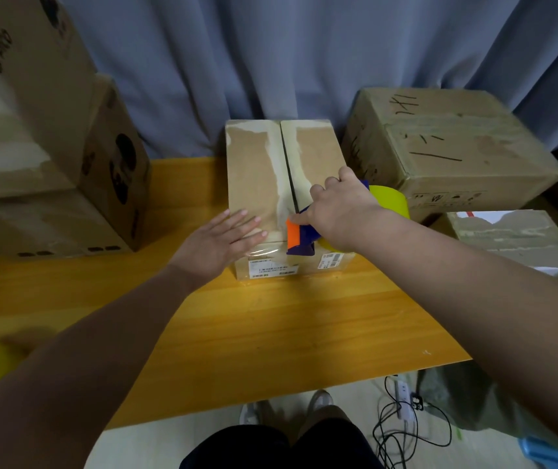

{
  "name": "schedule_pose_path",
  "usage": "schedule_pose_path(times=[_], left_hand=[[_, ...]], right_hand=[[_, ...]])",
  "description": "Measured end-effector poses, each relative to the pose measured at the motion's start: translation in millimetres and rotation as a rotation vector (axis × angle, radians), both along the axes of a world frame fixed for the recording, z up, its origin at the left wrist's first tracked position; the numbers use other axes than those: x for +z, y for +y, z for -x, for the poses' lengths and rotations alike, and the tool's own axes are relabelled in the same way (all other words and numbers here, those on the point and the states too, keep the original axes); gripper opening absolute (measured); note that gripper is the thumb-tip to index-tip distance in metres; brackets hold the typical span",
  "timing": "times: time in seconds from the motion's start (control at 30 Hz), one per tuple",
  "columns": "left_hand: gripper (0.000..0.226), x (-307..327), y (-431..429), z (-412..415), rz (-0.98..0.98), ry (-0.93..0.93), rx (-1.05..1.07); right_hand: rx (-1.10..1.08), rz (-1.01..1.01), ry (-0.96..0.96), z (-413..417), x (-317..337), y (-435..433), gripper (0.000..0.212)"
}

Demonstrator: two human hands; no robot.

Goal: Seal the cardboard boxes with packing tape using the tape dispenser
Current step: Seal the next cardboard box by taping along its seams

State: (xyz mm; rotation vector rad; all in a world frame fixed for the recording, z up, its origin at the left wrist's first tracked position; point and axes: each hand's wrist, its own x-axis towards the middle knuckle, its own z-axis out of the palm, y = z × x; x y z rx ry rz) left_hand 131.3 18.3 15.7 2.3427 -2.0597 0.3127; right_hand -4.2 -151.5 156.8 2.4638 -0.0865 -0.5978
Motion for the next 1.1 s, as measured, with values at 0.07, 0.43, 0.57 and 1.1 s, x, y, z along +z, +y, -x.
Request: schedule_pose_path(times=[0.07, 0.43, 0.57, 1.1], left_hand=[[0.064, 3.3, 1.6, 7.2, 0.020, 0.023, 0.033], [0.069, 16.7, -15.6, 85.7, -0.198, 0.115, 0.497], [0.073, 19.4, -24.3, 86.7, -0.183, 0.225, 0.536], [0.081, 30.3, -35.5, 90.6, -0.240, 0.277, 0.648]], right_hand=[[-0.001, 0.009, 0.003, 0.1, -0.1, 0.8, 0.056], [0.053, -0.029, 0.082, -2.5, 6.7, -3.5, 0.059], [0.080, -0.259, 0.137, 3.8, 24.2, -21.5, 0.075], [0.108, -0.413, 0.000, 56.5, 46.4, -101.4, 0.063]])
